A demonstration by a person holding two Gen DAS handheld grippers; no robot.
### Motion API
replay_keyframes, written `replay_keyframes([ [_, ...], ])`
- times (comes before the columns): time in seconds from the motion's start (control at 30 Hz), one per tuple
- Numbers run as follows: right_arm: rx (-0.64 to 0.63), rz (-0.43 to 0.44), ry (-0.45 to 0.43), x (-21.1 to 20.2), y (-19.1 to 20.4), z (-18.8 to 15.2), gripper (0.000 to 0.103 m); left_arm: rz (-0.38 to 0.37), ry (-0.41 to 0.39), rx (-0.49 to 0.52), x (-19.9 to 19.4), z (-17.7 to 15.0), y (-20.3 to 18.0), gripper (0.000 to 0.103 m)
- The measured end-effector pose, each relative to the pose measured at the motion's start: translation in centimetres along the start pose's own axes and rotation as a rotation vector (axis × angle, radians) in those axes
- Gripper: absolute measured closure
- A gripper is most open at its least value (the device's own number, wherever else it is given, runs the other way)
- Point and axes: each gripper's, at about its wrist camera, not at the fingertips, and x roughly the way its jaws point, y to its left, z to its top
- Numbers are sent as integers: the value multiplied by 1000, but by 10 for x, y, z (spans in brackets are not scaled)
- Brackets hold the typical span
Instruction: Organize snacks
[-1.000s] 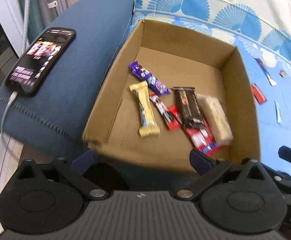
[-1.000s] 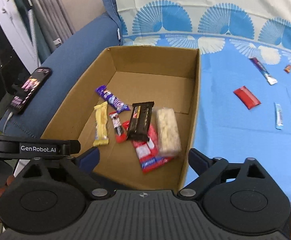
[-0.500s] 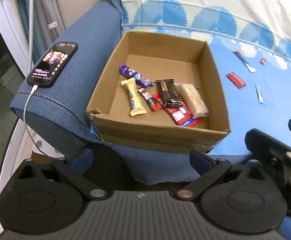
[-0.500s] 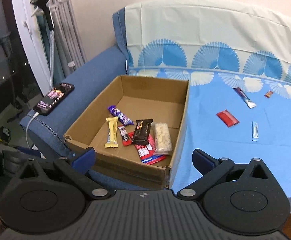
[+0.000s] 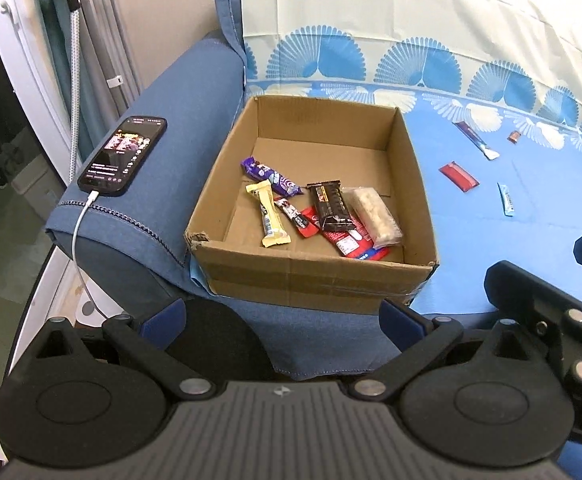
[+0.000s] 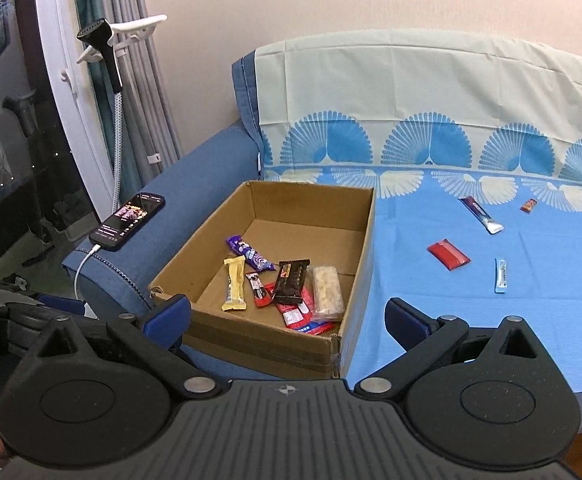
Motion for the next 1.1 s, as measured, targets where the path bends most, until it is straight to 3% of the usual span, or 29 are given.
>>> replay_keyframes([
  [0.47,1,-3,-11,-6,-1,-2,1,2,-4,10,-3,-2,-2,0],
  [1.1,34,5,39,12,-11,-4,1,13,66,50,21,2,-11,0],
])
